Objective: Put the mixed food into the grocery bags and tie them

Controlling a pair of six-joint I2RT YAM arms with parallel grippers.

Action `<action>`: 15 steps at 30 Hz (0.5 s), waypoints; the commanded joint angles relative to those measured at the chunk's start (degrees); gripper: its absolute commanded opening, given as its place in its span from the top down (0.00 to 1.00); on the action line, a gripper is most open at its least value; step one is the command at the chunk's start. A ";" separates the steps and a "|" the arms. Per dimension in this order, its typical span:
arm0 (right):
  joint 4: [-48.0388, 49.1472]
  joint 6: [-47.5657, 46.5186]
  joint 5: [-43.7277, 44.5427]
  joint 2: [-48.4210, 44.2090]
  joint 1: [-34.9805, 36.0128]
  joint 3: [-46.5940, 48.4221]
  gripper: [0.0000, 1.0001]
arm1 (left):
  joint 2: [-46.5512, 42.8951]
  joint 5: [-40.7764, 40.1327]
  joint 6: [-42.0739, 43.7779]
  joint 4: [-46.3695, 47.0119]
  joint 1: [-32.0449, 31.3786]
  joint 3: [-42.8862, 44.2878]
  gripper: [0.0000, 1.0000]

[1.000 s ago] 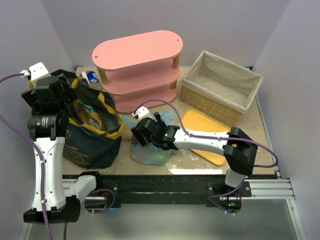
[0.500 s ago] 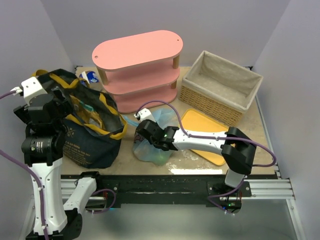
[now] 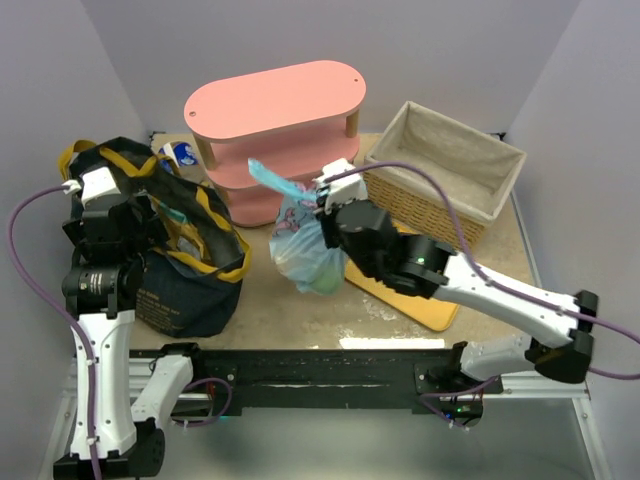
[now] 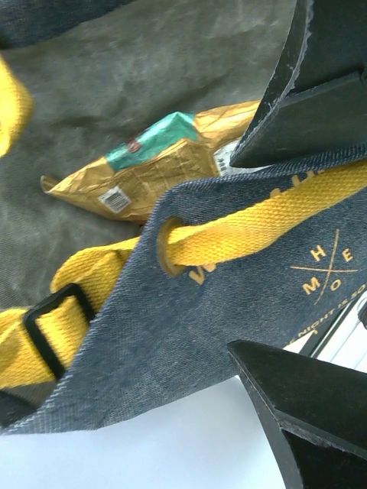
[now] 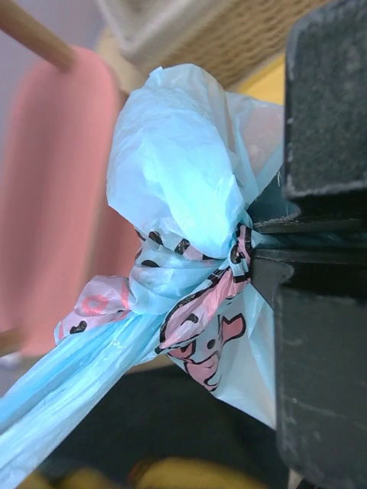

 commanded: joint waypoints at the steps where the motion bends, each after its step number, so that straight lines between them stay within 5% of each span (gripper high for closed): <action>1: 15.05 -7.91 -6.06 -5.61 -0.15 6.68 1.00 | -2.48 4.58 -1.71 2.69 0.28 -2.08 0.00; 9: 21.92 -8.53 -21.12 1.07 -0.06 17.23 1.00 | -4.51 12.85 -4.53 8.67 0.36 -7.27 0.01; 15: 35.79 -7.30 -34.12 3.00 -0.15 16.35 1.00 | -7.06 13.13 -4.97 10.70 0.36 -8.86 0.59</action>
